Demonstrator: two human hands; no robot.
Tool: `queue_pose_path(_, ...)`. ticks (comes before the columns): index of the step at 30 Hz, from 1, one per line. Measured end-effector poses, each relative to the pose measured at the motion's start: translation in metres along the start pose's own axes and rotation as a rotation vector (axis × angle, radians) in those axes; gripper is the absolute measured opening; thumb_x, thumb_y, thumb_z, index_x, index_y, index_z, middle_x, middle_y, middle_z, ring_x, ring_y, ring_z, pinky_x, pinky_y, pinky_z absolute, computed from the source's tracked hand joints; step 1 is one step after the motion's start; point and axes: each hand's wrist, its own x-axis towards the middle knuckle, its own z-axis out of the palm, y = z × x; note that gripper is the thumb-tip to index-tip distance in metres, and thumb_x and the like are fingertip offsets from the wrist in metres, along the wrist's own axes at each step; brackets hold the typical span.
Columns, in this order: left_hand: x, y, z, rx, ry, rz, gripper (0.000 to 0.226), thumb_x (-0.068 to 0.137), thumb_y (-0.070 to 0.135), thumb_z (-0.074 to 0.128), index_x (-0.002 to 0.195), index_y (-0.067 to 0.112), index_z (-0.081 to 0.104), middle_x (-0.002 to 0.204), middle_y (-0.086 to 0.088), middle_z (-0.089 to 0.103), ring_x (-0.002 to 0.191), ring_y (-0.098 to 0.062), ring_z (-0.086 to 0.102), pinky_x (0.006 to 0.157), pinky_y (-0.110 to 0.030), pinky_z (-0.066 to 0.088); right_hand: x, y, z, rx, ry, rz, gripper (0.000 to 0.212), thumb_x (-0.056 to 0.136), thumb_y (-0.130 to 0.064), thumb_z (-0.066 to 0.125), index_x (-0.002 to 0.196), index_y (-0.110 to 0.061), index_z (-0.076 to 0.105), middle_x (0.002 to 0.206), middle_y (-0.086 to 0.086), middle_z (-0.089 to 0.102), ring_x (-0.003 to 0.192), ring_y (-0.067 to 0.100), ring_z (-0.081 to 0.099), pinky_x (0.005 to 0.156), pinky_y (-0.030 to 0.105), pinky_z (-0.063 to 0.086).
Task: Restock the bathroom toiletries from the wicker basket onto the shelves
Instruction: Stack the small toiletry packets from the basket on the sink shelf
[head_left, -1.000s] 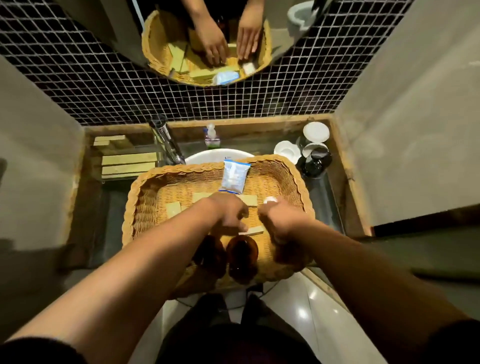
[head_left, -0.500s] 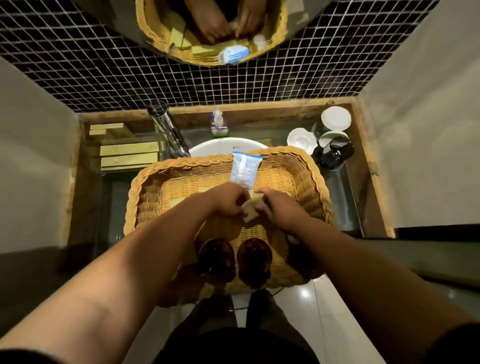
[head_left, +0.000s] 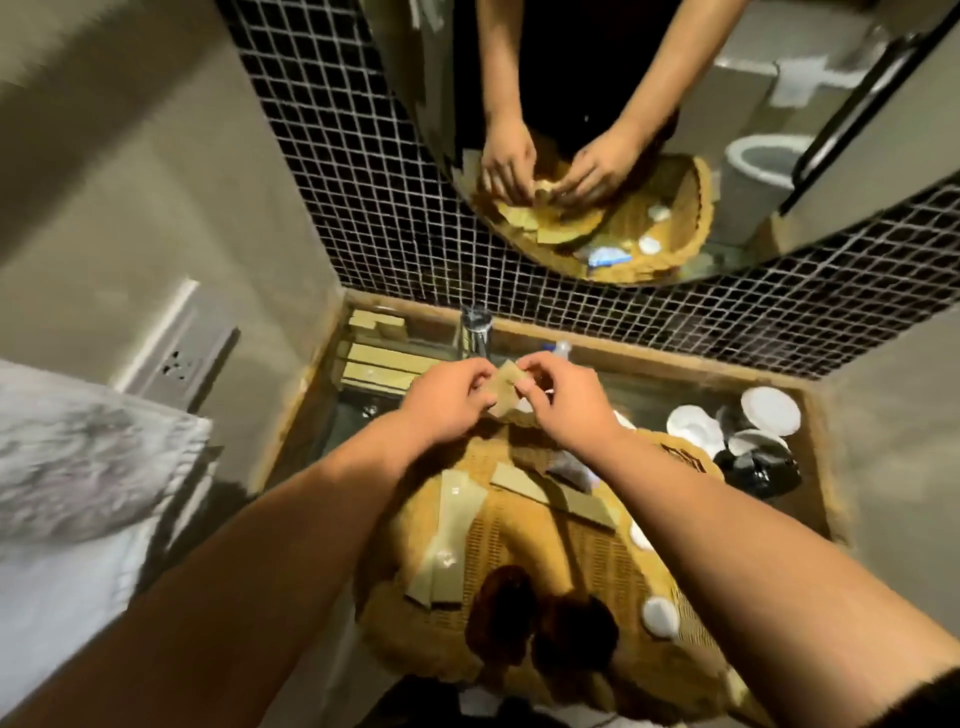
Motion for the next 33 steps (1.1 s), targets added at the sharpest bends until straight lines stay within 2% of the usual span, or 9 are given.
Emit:
queue_pose_path(6,-0.002,-0.045,-0.045,0.101,0.217,-0.095,0.023,0.093,0.029,0.059,0.116,0.030,0.059,0.107,0.000,0.070,0.100,-0.029,0.063,0.080,-0.043,0.052,0.059,-0.057,0.025,-0.023,-0.073,-0.205,0.026,0.088,-0.019,0.066,0.113,-0.024,0.063,0.096,-0.009,0.067,0.081,0.008,0.059,0.080,0.025,0.046)
queue_pose_path(10,0.014,-0.078,-0.056,0.146,0.326,-0.158,0.044,0.094,0.029,0.056,0.137,0.021,0.051,0.129,-0.005,0.063,0.114,-0.029,0.060,0.094,-0.041,0.047,0.099,-0.077,0.047,-0.089,-0.114,-0.213,0.033,0.083,-0.017,0.069,0.115,-0.024,0.063,0.101,-0.003,0.071,0.089,0.015,0.065,0.088,0.033,0.051)
queue_pose_path(13,0.025,-0.110,-0.052,0.336,0.240,-0.283,0.064,0.091,0.035,0.051,0.149,0.018,0.031,0.141,-0.007,0.050,0.125,-0.027,0.050,0.102,-0.043,0.042,0.126,-0.077,0.068,-0.134,-0.126,-0.172,0.031,0.089,-0.018,0.064,0.119,-0.023,0.061,0.104,0.003,0.072,0.097,0.023,0.066,0.089,0.036,0.051)
queue_pose_path(17,0.041,-0.140,-0.037,0.531,0.095,-0.400,0.071,0.092,0.041,0.048,0.153,0.019,0.021,0.156,-0.006,0.030,0.143,-0.024,0.027,0.112,-0.044,0.028,0.150,-0.070,0.099,-0.118,-0.140,-0.186,0.031,0.084,-0.028,0.063,0.114,-0.023,0.063,0.099,0.005,0.071,0.091,0.025,0.065,0.074,0.027,0.042)
queue_pose_path(19,0.052,-0.152,-0.032,0.571,0.020,-0.418,0.067,0.092,0.041,0.047,0.151,0.017,0.027,0.158,-0.009,0.026,0.146,-0.028,0.020,0.113,-0.047,0.025,0.160,-0.065,0.117,-0.122,-0.158,-0.179,0.040,0.079,-0.020,0.071,0.118,-0.024,0.063,0.108,0.002,0.069,0.096,0.022,0.064,0.080,0.024,0.045)
queue_pose_path(24,0.072,-0.175,-0.025,0.582,-0.096,-0.429,0.051,0.091,0.037,0.049,0.139,0.020,0.044,0.149,-0.008,0.041,0.135,-0.029,0.039,0.104,-0.044,0.033,0.180,-0.050,0.150,-0.212,-0.223,-0.105,0.047,0.077,-0.016,0.071,0.123,-0.023,0.060,0.111,0.007,0.066,0.100,0.028,0.064,0.088,0.040,0.053)
queue_pose_path(27,0.076,-0.188,-0.019,0.590,-0.072,-0.411,0.047,0.090,0.029,0.048,0.136,0.019,0.050,0.153,-0.007,0.040,0.141,-0.027,0.034,0.103,-0.040,0.033,0.189,-0.035,0.165,-0.198,-0.217,-0.065,0.052,0.077,-0.009,0.067,0.127,-0.019,0.061,0.114,0.012,0.067,0.105,0.033,0.062,0.092,0.040,0.052)
queue_pose_path(29,0.076,-0.194,-0.015,0.612,-0.079,-0.390,0.057,0.089,0.027,0.048,0.145,0.017,0.043,0.159,-0.007,0.030,0.147,-0.027,0.023,0.107,-0.042,0.031,0.194,-0.027,0.175,-0.224,-0.256,-0.004,0.051,0.080,-0.011,0.067,0.129,-0.018,0.059,0.114,0.013,0.066,0.107,0.034,0.061,0.092,0.038,0.049)
queue_pose_path(33,0.076,-0.201,-0.012,0.640,-0.099,-0.383,0.043,0.087,0.028,0.051,0.128,0.017,0.058,0.144,-0.007,0.050,0.133,-0.027,0.042,0.108,-0.044,0.030,0.201,-0.018,0.193,-0.259,-0.385,0.088,0.043,0.087,-0.011,0.065,0.129,-0.015,0.057,0.114,0.013,0.066,0.105,0.032,0.062,0.089,0.039,0.049)
